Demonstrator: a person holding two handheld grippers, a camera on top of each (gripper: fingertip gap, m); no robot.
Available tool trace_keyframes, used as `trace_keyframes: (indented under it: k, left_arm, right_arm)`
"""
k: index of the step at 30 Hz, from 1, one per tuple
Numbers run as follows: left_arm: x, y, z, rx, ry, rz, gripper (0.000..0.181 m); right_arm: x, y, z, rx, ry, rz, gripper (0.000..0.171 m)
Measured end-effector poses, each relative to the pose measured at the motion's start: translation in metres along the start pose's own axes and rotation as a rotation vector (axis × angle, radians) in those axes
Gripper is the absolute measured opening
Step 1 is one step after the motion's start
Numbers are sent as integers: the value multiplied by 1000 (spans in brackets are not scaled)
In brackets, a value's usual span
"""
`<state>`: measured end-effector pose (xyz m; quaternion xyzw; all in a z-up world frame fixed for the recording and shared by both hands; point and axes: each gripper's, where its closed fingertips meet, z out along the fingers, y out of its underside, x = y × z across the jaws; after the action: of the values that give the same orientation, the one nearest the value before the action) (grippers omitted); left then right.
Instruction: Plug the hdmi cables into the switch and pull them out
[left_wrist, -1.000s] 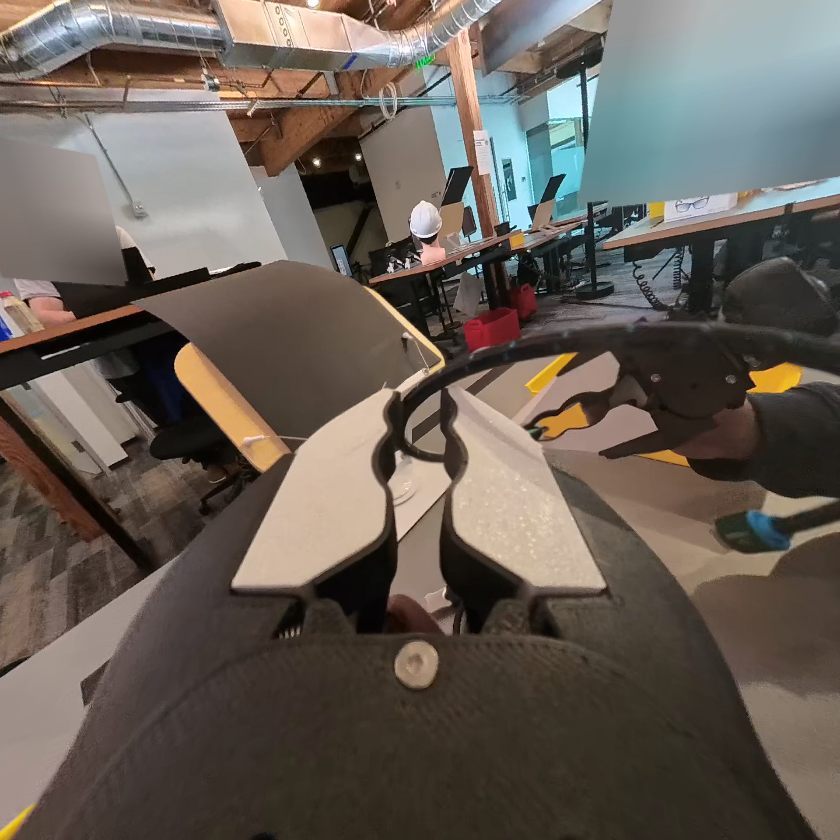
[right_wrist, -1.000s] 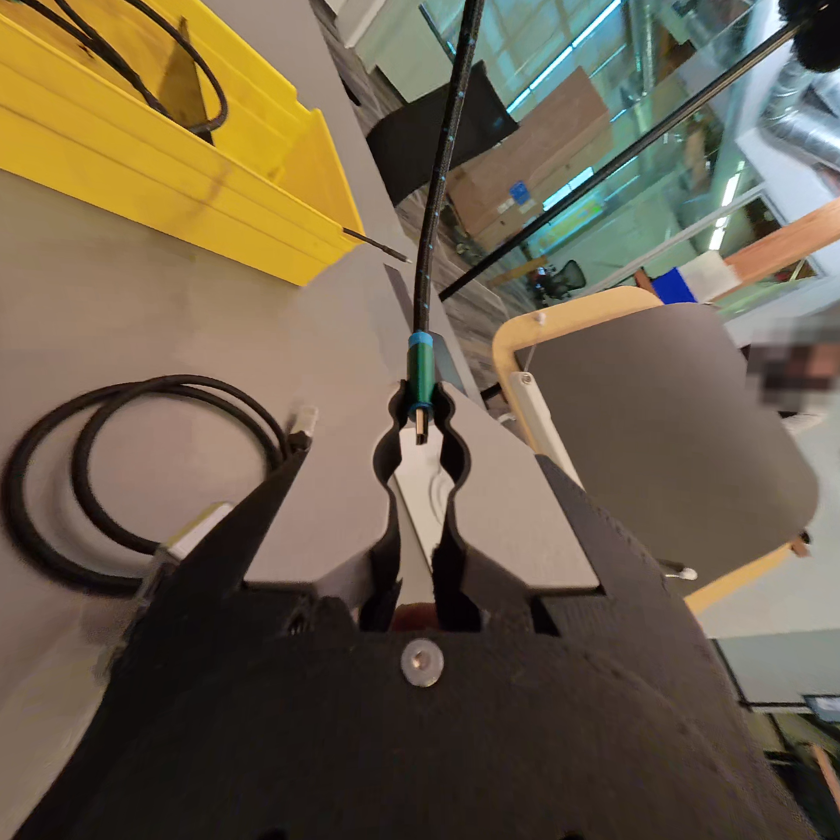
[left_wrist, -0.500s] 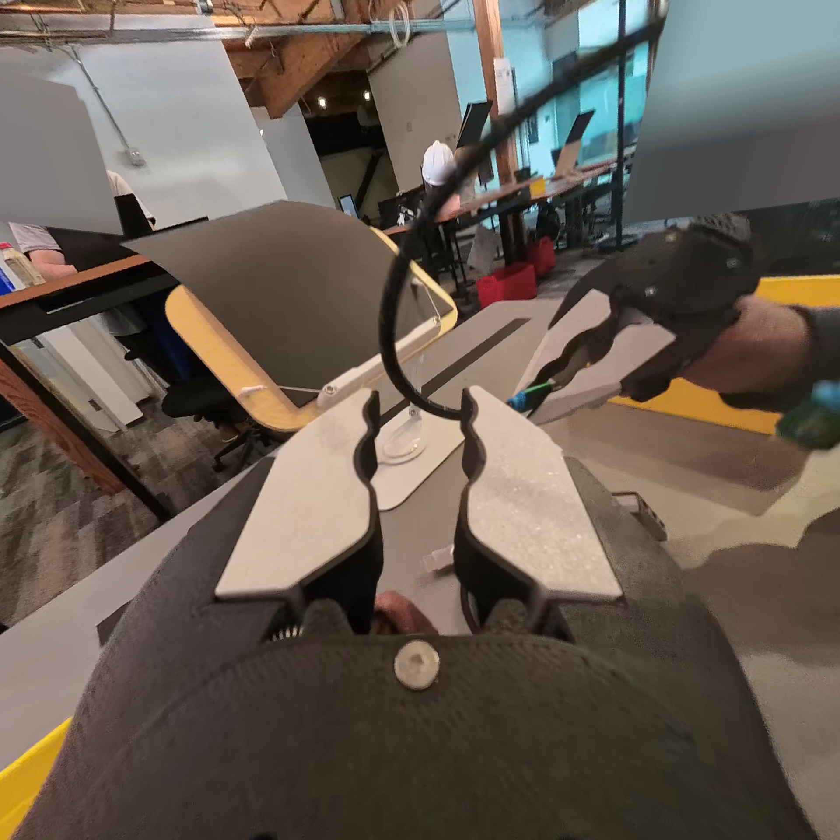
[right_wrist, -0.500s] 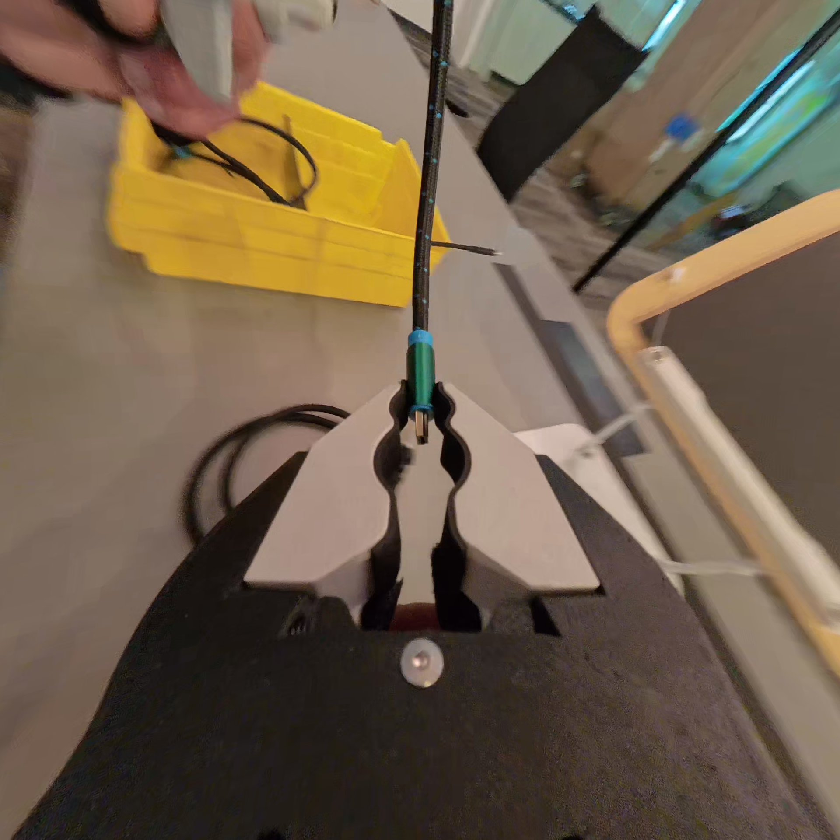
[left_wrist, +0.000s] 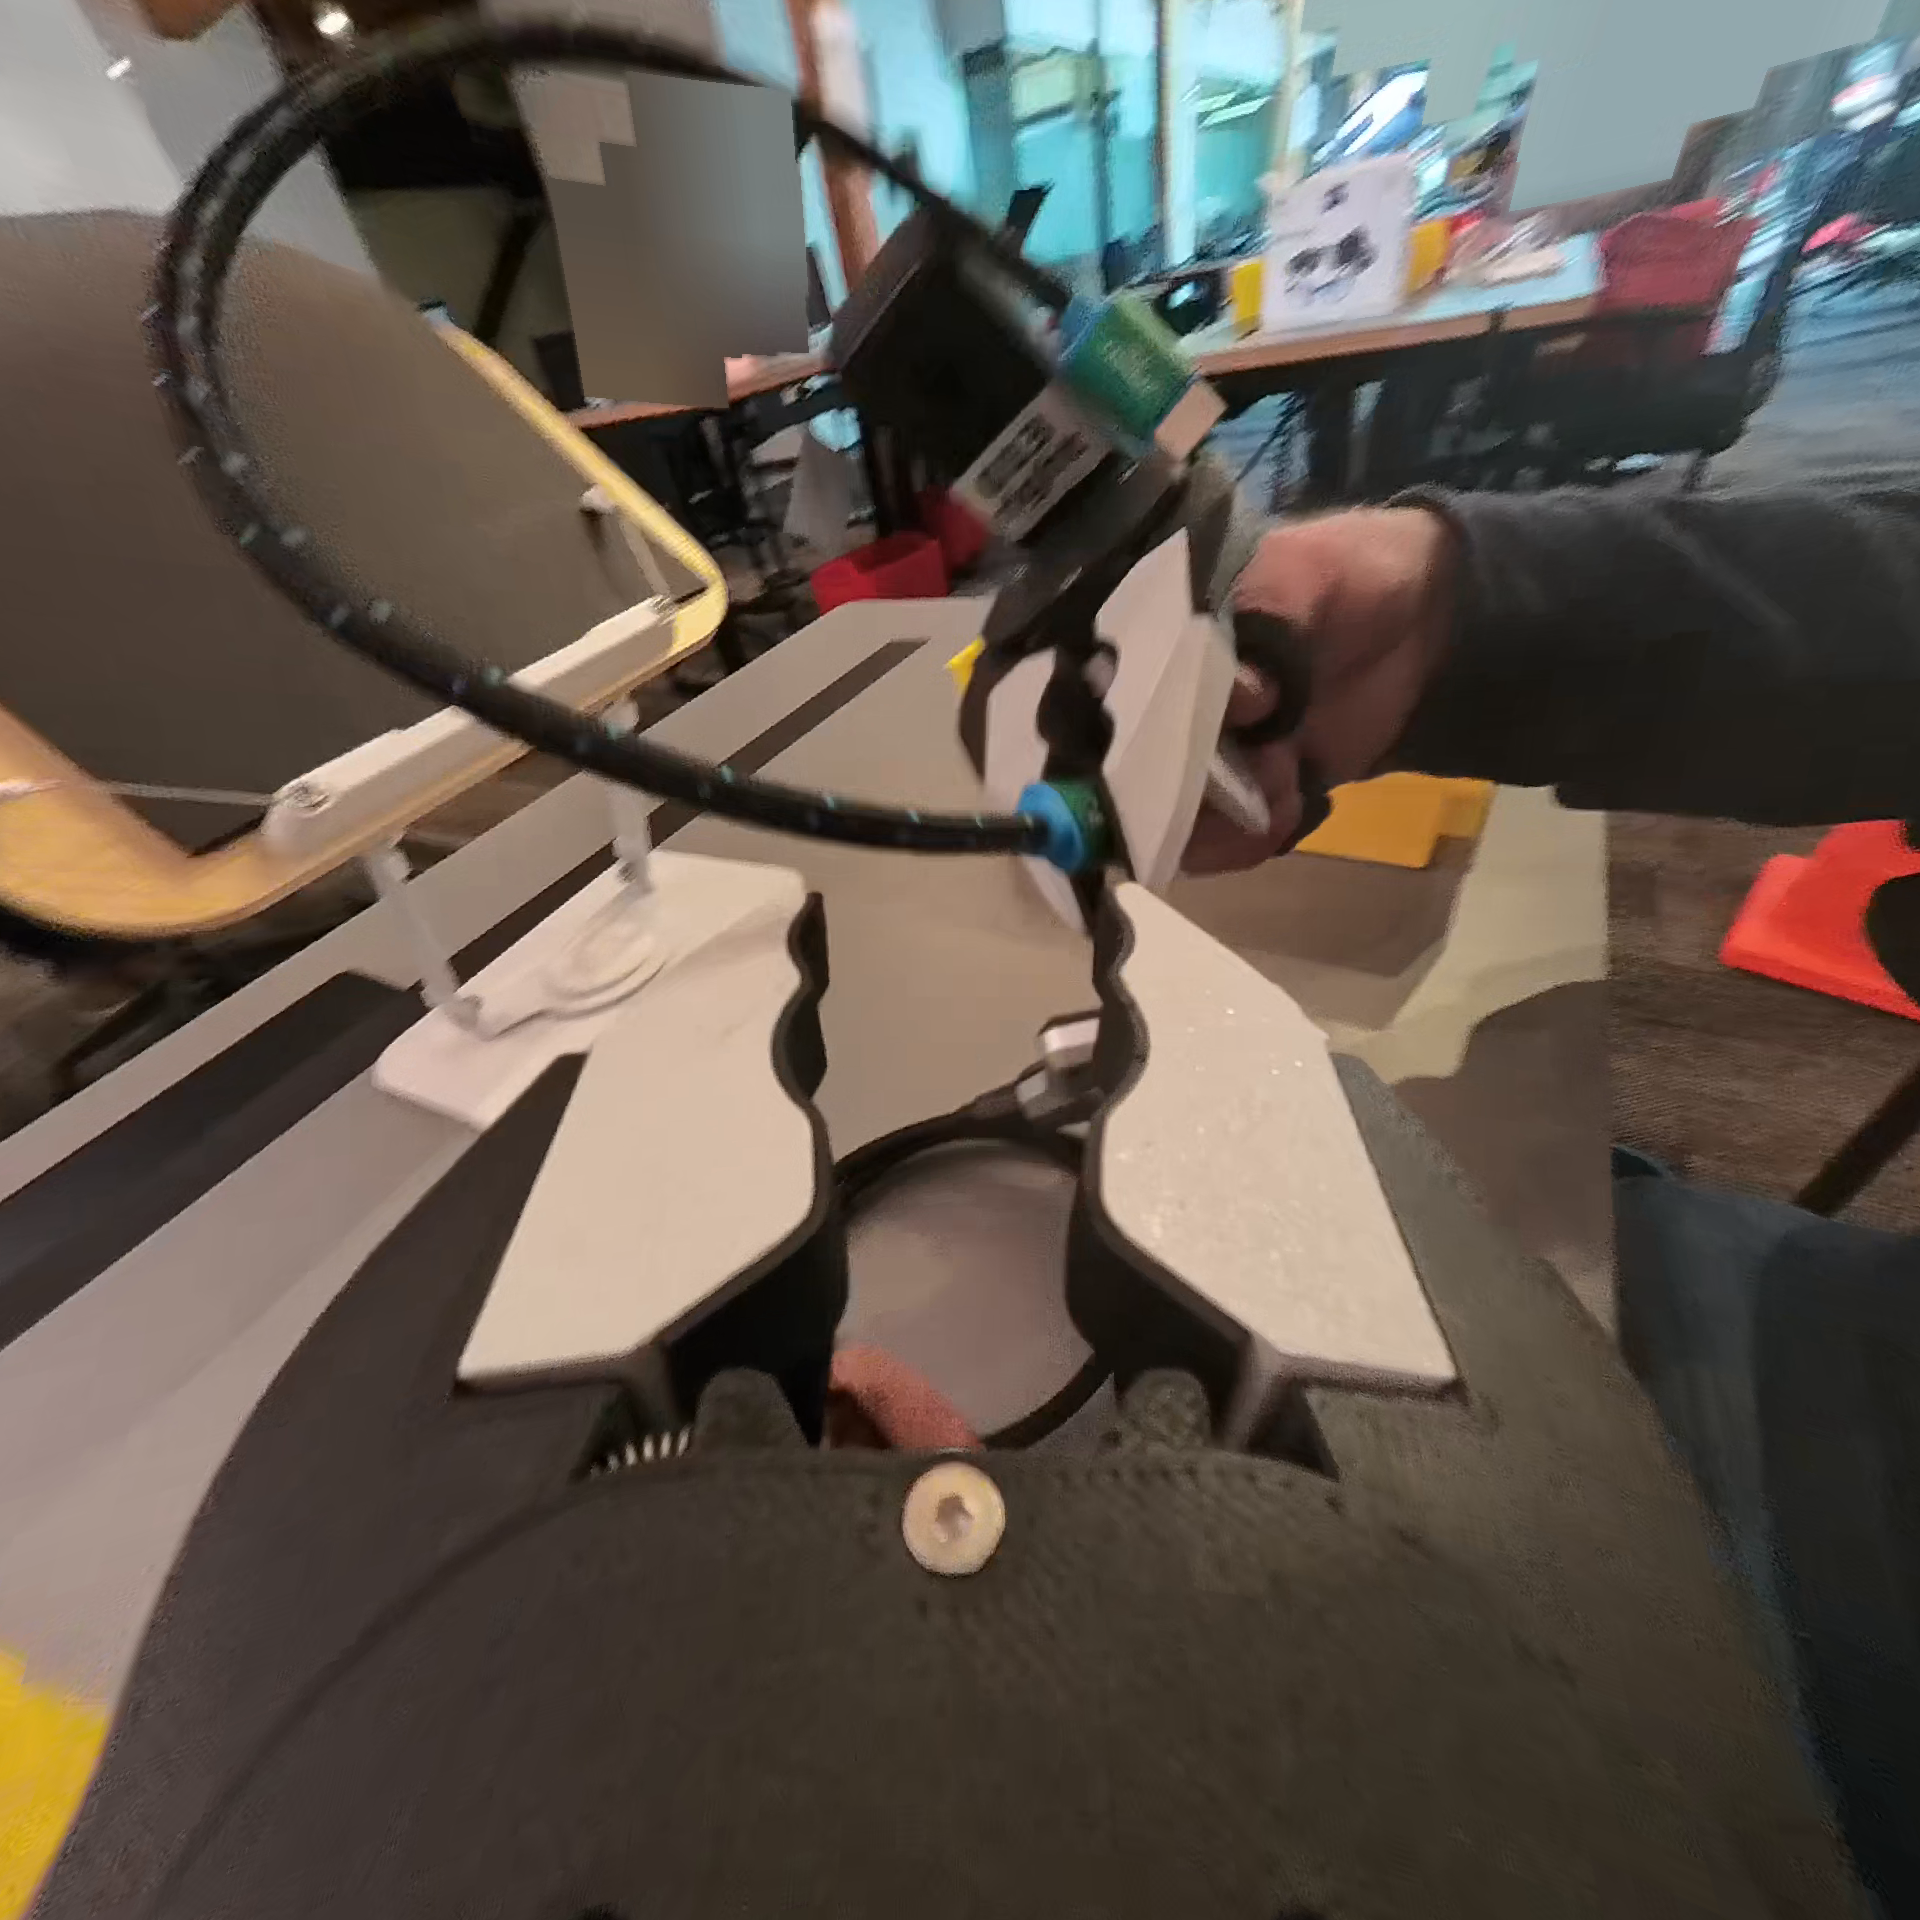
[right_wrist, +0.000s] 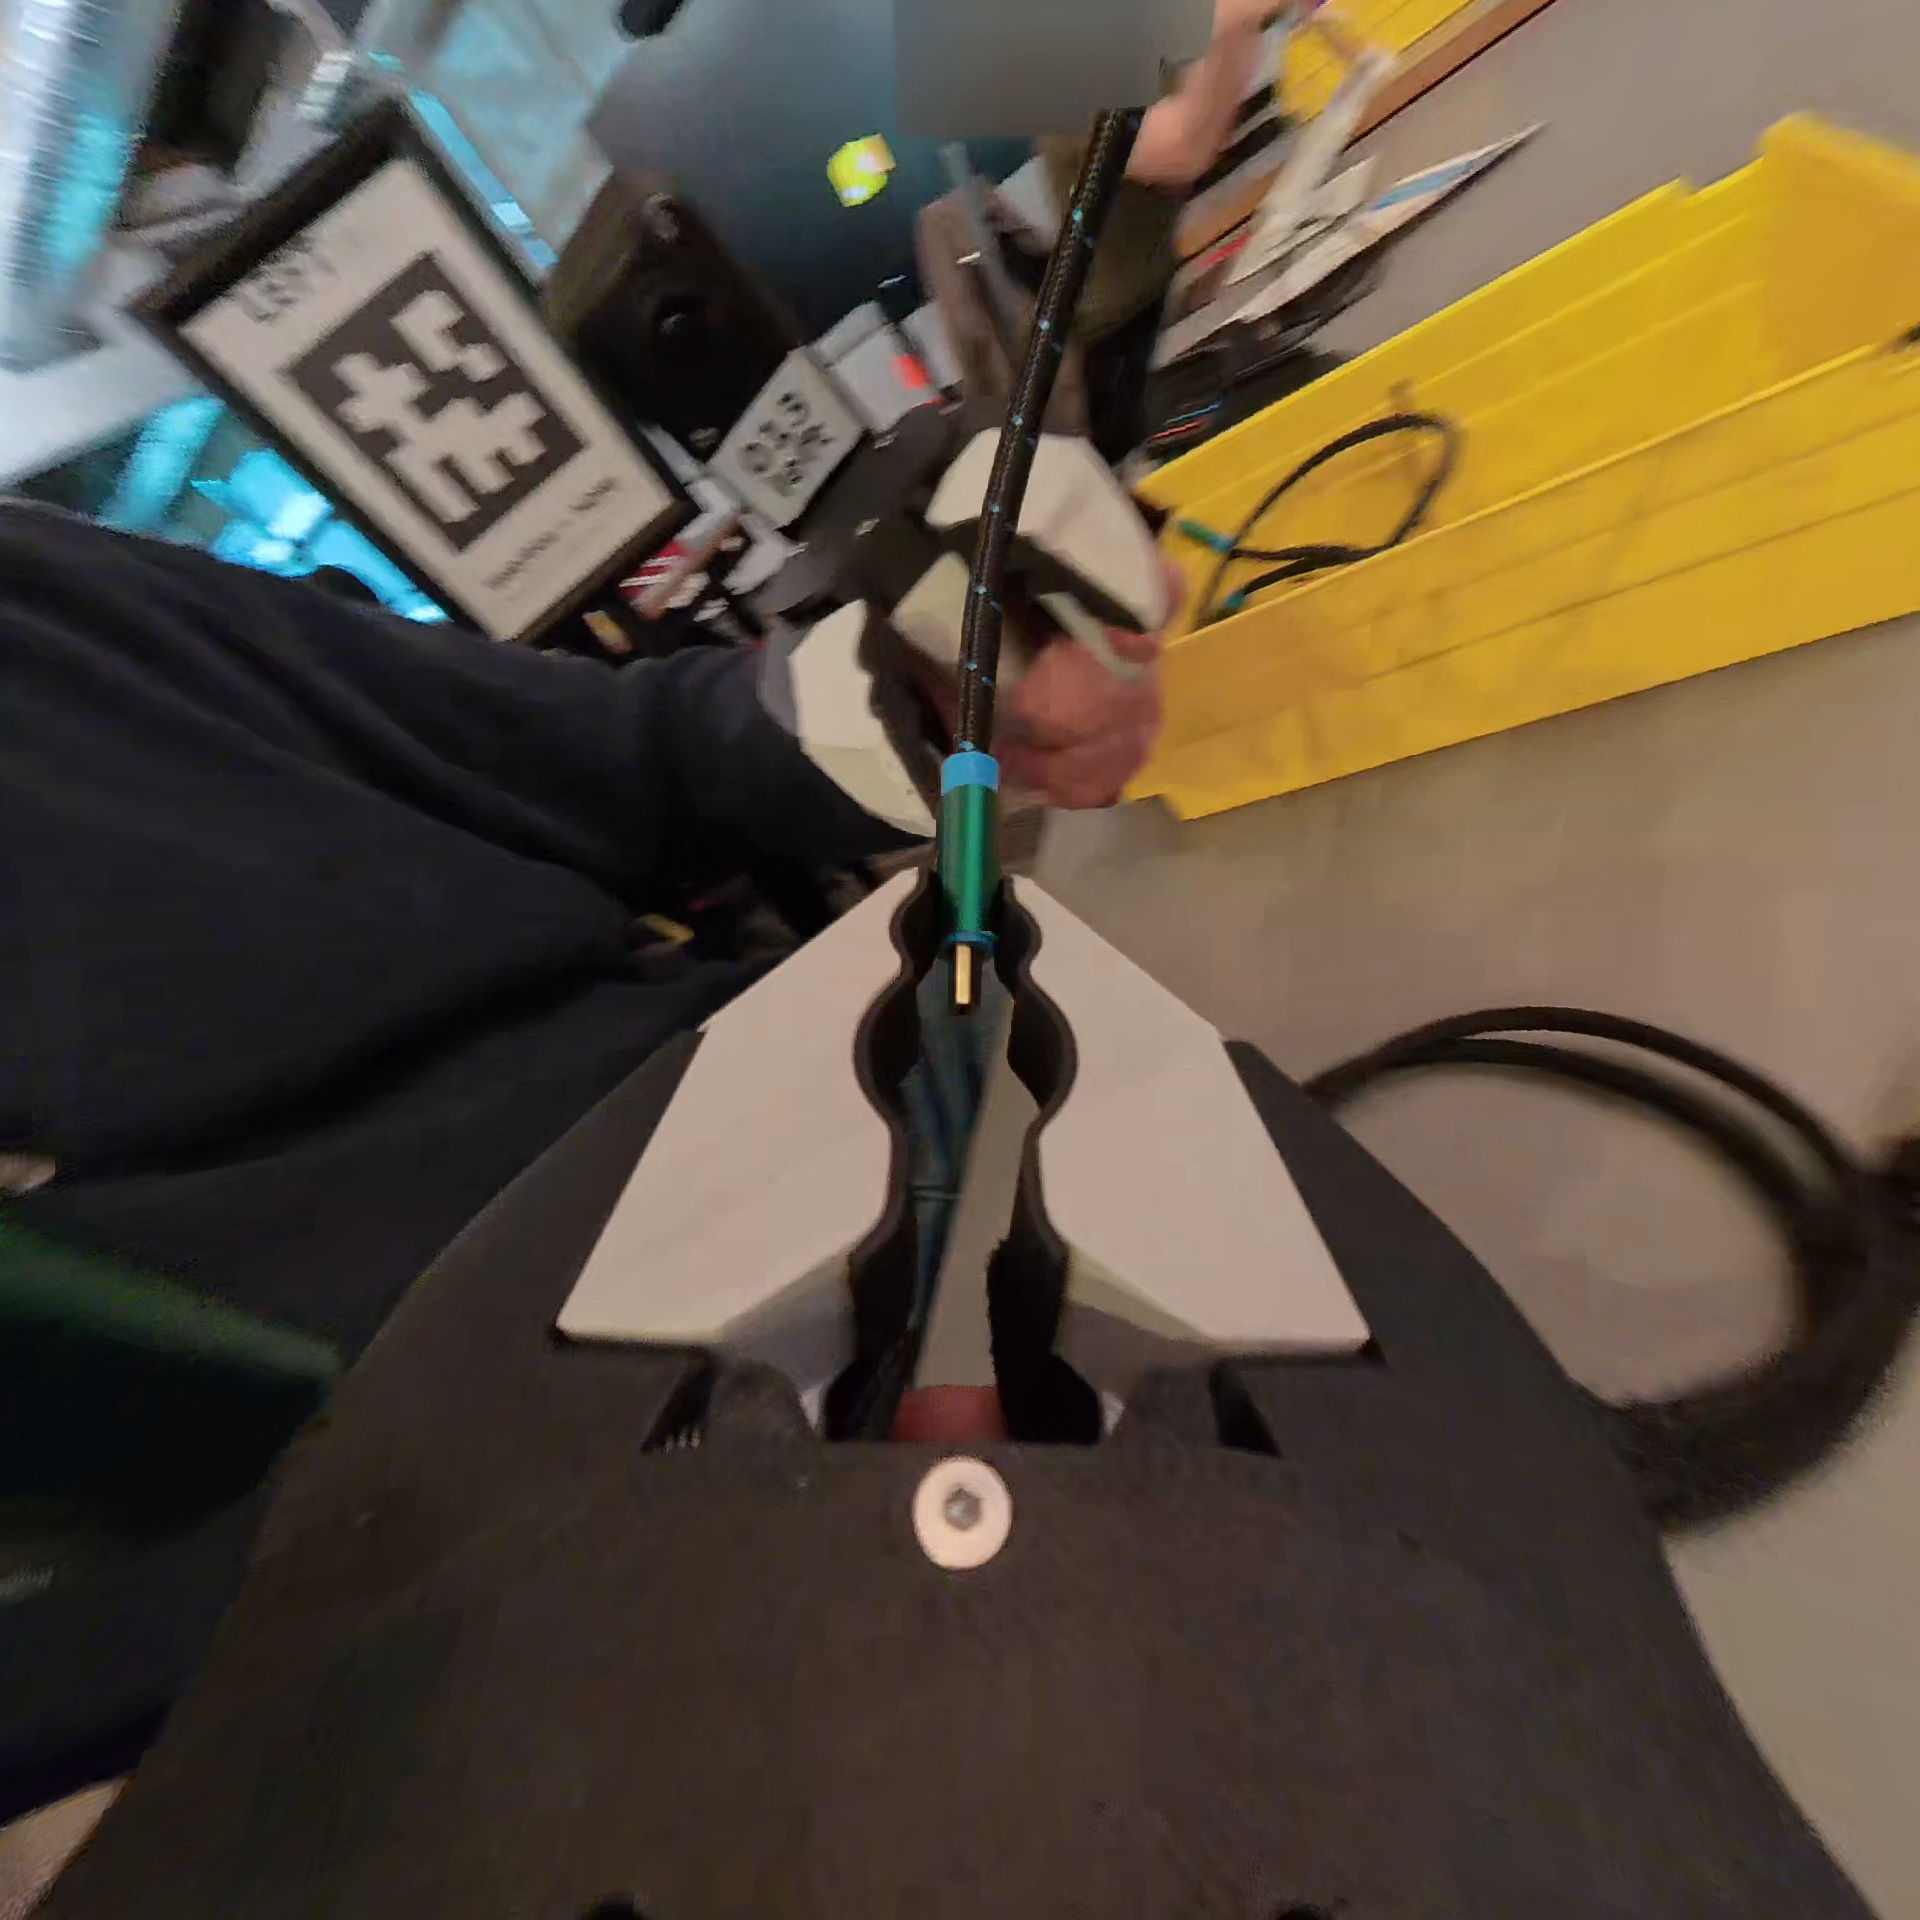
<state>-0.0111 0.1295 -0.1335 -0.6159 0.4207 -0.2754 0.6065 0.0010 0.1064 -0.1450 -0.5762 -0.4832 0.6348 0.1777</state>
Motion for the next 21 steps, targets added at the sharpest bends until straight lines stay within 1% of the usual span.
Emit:
trace_keyframes:
  k: [2,4,9,11,12,14,16,19,20,21]
  left_arm:
    - [12,-11,1,63,85,-23,51]
    - [22,-21,-2,122,165,-30,47]
    - [52,-30,-8,142,350,-6,35]
    - [53,-35,-8,167,358,-30,19]
    - [54,-36,-9,182,372,-54,17]
    - [57,-39,-10,210,392,-107,10]
    - [57,-42,-10,229,382,-145,4]
    - [48,-48,-10,263,338,-215,4]
    - [44,-51,-11,284,331,-253,3]
    - [40,-54,-10,298,315,-286,4]
  right_arm:
    - [-9,7,7,-26,-67,42,9]
    - [-22,12,9,-41,-168,79,9]
    - [-46,23,14,-127,-319,120,9]
    - [-50,26,17,-159,-350,130,9]
    - [-51,26,18,-162,-356,135,9]
    - [-50,24,17,-160,-351,133,9]
    - [-45,18,16,-121,-328,120,10]
    - [-34,5,15,-21,-244,57,14]
    - [-28,3,15,3,-189,29,21]
    - [-21,2,13,27,-124,-12,34]
